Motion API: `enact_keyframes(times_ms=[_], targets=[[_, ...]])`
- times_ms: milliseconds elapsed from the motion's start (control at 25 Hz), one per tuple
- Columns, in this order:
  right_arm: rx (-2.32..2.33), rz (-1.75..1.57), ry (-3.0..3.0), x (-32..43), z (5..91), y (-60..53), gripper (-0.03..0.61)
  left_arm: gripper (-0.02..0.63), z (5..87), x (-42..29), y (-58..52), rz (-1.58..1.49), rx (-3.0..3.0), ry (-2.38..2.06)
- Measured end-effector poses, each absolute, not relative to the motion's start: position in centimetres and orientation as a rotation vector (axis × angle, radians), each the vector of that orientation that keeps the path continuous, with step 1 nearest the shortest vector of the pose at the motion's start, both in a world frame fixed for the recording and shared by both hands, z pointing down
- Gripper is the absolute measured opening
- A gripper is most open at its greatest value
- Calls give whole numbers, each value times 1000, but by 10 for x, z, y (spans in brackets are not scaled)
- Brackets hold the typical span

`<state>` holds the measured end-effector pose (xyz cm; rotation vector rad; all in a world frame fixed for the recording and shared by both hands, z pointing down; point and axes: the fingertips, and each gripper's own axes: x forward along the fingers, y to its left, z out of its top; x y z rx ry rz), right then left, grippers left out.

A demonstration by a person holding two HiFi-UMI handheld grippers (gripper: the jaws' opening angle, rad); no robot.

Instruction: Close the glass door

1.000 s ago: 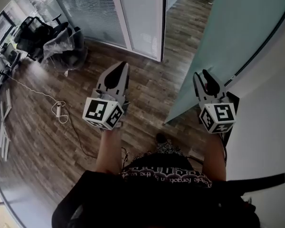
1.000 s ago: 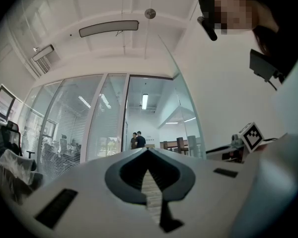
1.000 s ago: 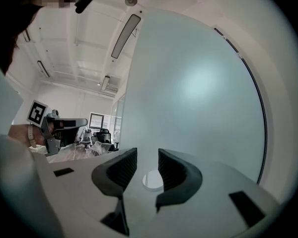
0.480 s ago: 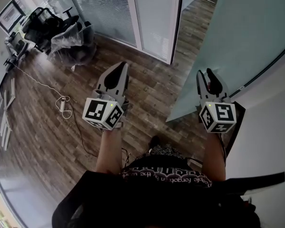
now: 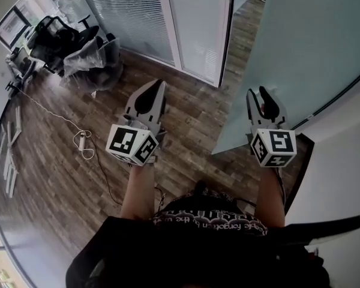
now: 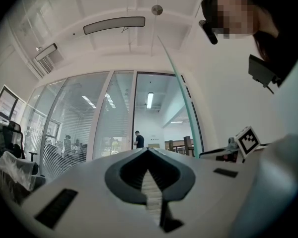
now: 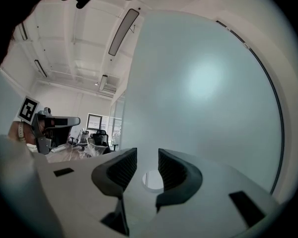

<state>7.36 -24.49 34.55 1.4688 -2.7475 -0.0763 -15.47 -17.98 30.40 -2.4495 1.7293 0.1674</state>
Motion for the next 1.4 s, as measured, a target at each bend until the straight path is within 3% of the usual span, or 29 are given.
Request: enact_keyframes(times_ms=[1400], targets=[[1756,-35,-2591,5,345,-405,120,2,290,-260,-358,198,-2463,1652]])
